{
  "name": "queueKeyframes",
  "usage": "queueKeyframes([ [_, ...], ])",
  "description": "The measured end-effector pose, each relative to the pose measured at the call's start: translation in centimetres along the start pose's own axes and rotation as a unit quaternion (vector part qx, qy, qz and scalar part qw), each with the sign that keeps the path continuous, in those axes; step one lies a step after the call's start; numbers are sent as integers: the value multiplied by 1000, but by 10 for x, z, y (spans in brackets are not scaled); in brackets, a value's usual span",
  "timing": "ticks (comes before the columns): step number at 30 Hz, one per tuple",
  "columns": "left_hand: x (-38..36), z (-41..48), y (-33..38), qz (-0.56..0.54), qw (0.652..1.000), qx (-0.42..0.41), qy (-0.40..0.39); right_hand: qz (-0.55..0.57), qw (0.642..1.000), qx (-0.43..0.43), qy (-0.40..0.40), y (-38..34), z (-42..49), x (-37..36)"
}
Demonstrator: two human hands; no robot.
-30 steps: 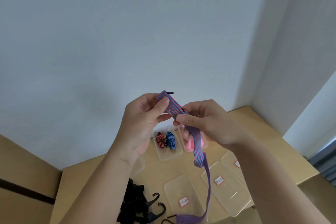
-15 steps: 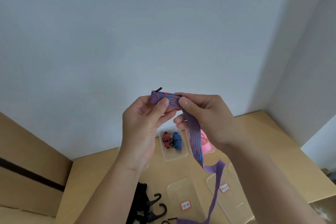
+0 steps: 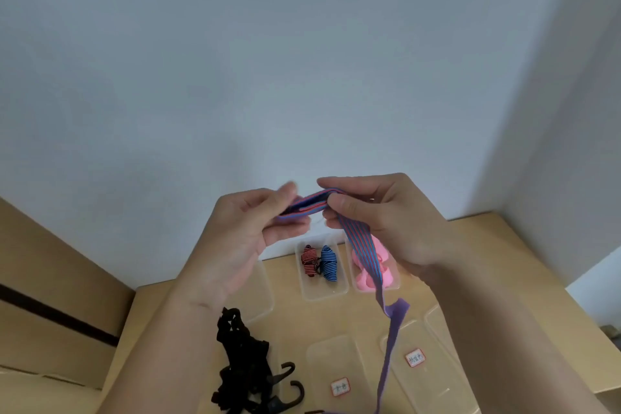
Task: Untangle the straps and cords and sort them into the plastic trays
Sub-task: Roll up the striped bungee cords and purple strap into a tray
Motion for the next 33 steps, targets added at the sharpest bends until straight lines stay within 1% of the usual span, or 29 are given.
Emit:
queueKeyframes([
  [2, -1, 3, -1, 36, 999, 18, -23, -31, 999, 14, -6, -2, 2, 0],
  [4, -2, 6, 1, 82, 996, 13, -39, -41, 999, 22, -16, -2, 4, -2],
  [7, -5, 7, 8, 163, 986, -21, -36, -63, 997, 29, -24, -3, 8, -4],
  [12, -6, 16, 14, 227, 972, -57, -19, -79, 996, 30, 14, 0, 16, 4],
  [15, -9, 21, 16, 216, 974, -63, -34, -67, 996, 54, 28, 1, 19, 0],
  [17, -9, 24, 15, 201, 977, -72, -25, -52, 995, 68, 43, 4, 19, -3],
  [21, -13, 27, 13, 188, 975, -117, 6, -95, 987, 109, 66, 5, 19, -12],
  [24, -14, 27, 11, 208, 964, -163, 34, -72, 988, 103, 94, 5, 20, -14],
  [26, -14, 27, 9, 233, 952, -193, 50, -28, 988, 83, 126, 9, 20, -12],
  [28, -15, 26, 8, 280, 928, -239, 67, 27, 985, 62, 159, 13, 19, -11],
  [31, -20, 21, 13, 331, 888, -301, 110, 56, 979, 47, 190, 20, 19, -11],
  [32, -19, 20, 14, 329, 883, -310, 124, 55, 978, 45, 195, 20, 19, -11],
  [33, -17, 20, 13, 313, 888, -311, 129, 54, 979, 51, 189, 21, 20, -11],
])
Point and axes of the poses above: each hand's wrist, its own z-axis towards the middle knuckle, its own x-axis out of the back of the hand, y = z × x, the point moved 7 cm from there along z, towards the middle knuckle, and after that the axes turned 8 degrees about x, right-handed, at the moved point
